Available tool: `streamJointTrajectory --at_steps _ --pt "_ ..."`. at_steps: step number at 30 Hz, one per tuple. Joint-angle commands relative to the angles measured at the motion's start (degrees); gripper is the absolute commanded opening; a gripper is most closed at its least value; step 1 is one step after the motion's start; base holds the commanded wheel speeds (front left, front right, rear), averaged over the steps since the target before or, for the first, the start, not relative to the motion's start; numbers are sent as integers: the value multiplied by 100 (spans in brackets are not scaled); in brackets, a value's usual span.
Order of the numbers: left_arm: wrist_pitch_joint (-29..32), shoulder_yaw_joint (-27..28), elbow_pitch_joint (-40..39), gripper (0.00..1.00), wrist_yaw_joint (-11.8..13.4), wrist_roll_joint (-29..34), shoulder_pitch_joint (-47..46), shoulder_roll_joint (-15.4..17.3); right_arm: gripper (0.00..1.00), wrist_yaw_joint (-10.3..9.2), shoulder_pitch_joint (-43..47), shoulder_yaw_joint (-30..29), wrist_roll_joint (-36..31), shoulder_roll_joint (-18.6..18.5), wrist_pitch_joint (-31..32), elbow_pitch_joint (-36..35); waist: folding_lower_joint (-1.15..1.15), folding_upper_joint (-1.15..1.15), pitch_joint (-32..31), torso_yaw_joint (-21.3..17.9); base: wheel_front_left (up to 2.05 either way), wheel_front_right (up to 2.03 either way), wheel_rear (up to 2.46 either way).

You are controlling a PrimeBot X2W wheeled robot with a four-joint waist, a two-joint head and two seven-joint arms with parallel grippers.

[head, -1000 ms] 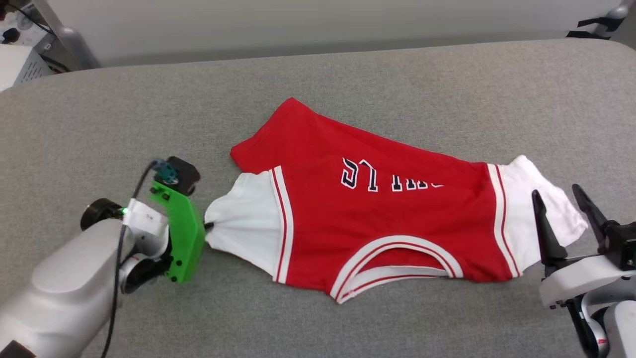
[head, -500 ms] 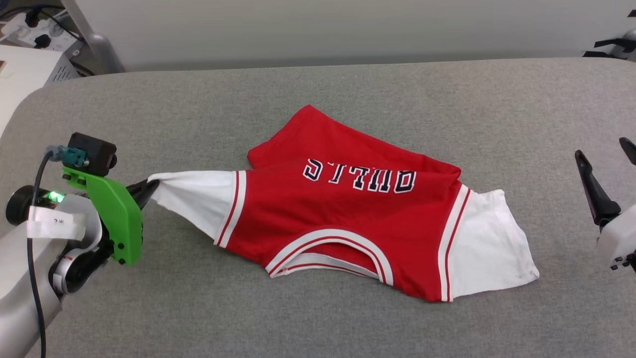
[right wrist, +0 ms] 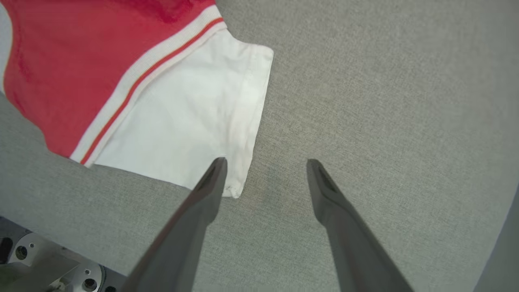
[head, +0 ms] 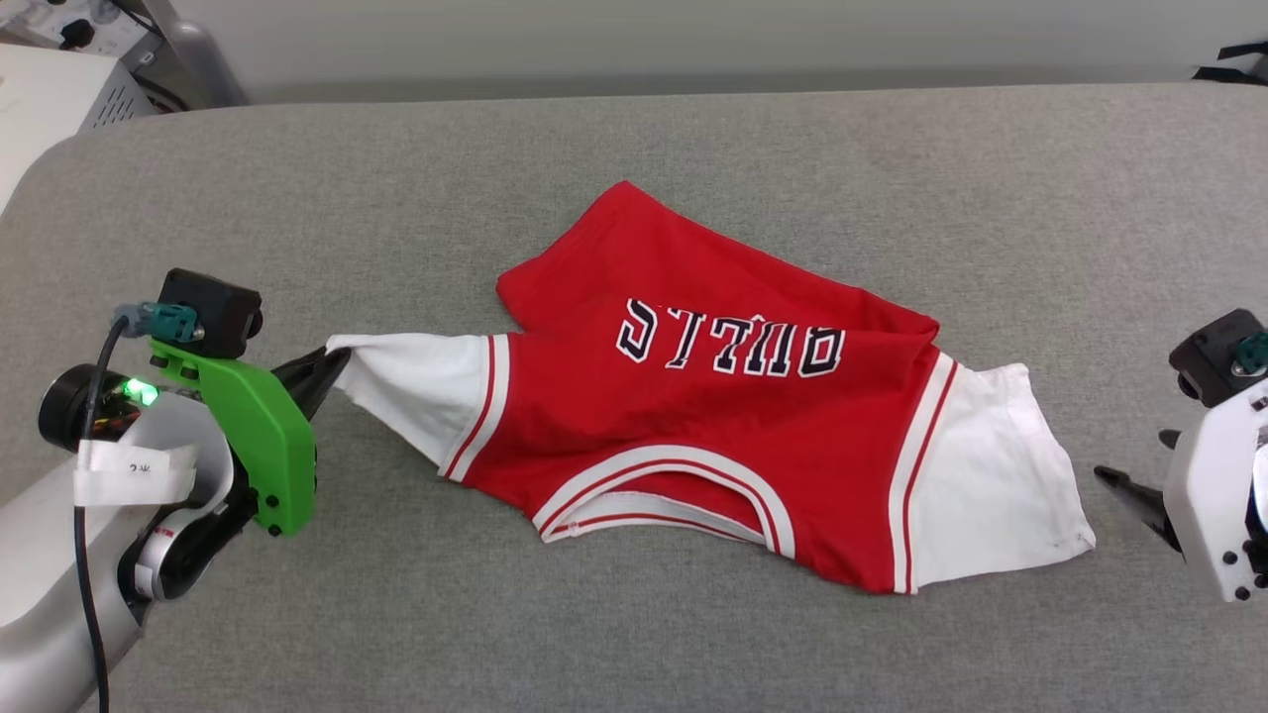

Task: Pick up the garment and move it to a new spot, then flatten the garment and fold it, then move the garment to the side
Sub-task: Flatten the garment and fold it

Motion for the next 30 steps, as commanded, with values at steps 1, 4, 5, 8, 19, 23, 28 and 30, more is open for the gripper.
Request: streamJointTrajectory --at_steps 1,4,5,8,19,23,28,30 --pt "-37 22 -34 0 42 70 -41 20 100 -5 -90 66 105 34 76 110 0 0 105 69 0 0 0" --pt "-53 26 -90 0 63 126 -119 -18 100 -5 -122 216 194 165 133 414 0 0 227 133 0 0 0" --pt "-61 25 -98 0 65 142 -139 -32 100 -5 -135 251 215 214 117 507 0 0 257 150 0 0 0" --pt "-76 19 -115 0 59 187 -205 -75 100 -5 -189 398 231 373 -7 855 0 0 366 208 0 0 0" --pt "-190 -37 11 0 -9 229 -222 -217 100 -5 -185 1384 288 667 -558 2028 0 0 475 295 0 0 0" --pt "-251 -76 112 0 -44 195 -119 -258 52 -5 -258 1696 327 642 -877 2202 0 0 353 251 0 0 0" --pt "-359 -118 189 0 -93 186 -10 -299 0 -5 -432 1708 444 577 -1454 2281 0 0 138 195 0 0 0" --pt "-421 -105 183 0 -104 159 31 -307 0 -5 -480 1655 507 547 -1658 2243 0 0 26 177 0 0 0"
